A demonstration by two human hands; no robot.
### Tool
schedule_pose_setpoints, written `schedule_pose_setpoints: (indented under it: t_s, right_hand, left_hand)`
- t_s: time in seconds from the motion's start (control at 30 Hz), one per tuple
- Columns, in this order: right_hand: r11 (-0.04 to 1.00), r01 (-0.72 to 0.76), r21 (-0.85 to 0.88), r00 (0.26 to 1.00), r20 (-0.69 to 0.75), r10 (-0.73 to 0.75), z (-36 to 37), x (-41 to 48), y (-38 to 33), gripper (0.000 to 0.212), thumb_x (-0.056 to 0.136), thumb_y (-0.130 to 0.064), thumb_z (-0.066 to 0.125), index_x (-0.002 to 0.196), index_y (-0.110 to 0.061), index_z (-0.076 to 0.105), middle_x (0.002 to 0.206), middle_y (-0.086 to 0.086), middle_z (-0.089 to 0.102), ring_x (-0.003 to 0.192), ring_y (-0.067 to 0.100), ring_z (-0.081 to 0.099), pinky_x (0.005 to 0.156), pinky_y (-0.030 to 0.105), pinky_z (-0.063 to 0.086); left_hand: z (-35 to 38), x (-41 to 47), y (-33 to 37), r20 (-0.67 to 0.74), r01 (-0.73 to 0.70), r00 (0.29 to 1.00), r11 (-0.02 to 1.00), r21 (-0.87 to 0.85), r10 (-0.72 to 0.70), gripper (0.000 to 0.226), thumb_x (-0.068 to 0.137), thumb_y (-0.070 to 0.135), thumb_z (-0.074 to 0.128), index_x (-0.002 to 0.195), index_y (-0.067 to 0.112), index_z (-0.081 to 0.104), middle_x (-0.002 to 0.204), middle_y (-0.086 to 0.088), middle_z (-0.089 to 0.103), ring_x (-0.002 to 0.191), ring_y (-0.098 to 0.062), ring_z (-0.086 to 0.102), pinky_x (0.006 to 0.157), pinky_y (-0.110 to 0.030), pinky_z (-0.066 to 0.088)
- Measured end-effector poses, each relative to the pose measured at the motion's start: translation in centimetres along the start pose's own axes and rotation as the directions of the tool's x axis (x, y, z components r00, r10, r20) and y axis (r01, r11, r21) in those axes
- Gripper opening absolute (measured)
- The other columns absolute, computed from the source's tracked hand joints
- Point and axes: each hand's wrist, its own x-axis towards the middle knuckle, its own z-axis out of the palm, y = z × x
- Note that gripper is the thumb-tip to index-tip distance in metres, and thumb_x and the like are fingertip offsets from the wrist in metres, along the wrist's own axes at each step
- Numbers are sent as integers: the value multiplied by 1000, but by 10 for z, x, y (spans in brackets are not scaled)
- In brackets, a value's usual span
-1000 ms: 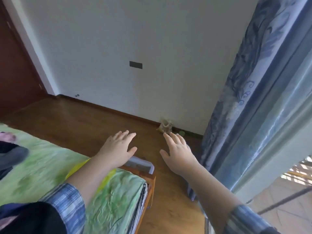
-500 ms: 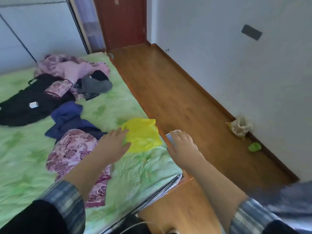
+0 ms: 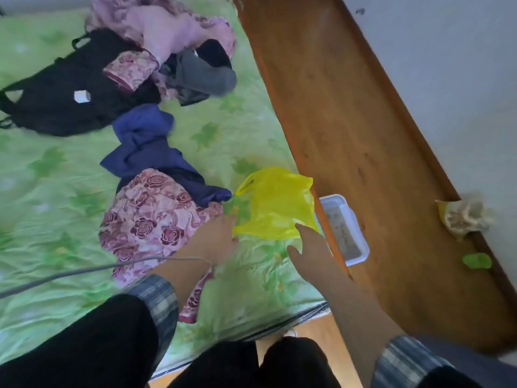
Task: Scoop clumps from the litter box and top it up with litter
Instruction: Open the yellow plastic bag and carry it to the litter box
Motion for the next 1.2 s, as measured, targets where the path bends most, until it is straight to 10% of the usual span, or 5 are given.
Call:
schedule_pose_setpoints:
  t_s: [0.43, 0.67, 0.9, 1.2]
  right_hand:
    - [968, -28, -249, 999, -29, 21, 100, 181, 84, 74, 91, -24, 63, 155, -26, 26, 159, 3, 29, 146, 25, 26, 114, 48, 31]
    - [930, -27, -368, 999, 14, 34, 121, 194, 111, 22, 97, -23, 50, 113, -33, 60, 113, -8, 61, 109, 20, 54, 90, 42, 38]
    - [995, 100, 12, 995, -5, -100, 100, 149, 85, 13, 90, -18, 56, 96, -25, 65, 94, -4, 67, 95, 24, 59, 82, 41, 45]
    - [880, 325, 346, 891, -424, -163, -25, 70, -3, 20, 90, -18, 52, 104, -18, 67, 99, -9, 62, 93, 7, 56, 86, 23, 43]
  left_hand:
    - [124, 167, 11, 22, 284, 958, 937, -206, -285, 65, 95, 17, 58, 151, 24, 25, 153, -6, 30, 112, -30, 59, 82, -39, 50]
    - [158, 178, 14, -1, 317, 941, 882, -348, -338, 43, 95, 16, 54, 136, 21, 42, 114, -8, 59, 80, -25, 62, 68, -38, 52]
    - [112, 138, 9, -328, 10, 938, 957, -290, -109, 21, 90, 3, 56, 105, 10, 70, 105, -13, 54, 88, -30, 58, 76, -30, 42]
    - [-23, 29, 11, -586, -341, 767, 940, -25, 262, 15, 77, -1, 59, 83, 7, 70, 91, -15, 51, 86, -28, 47, 73, -36, 39]
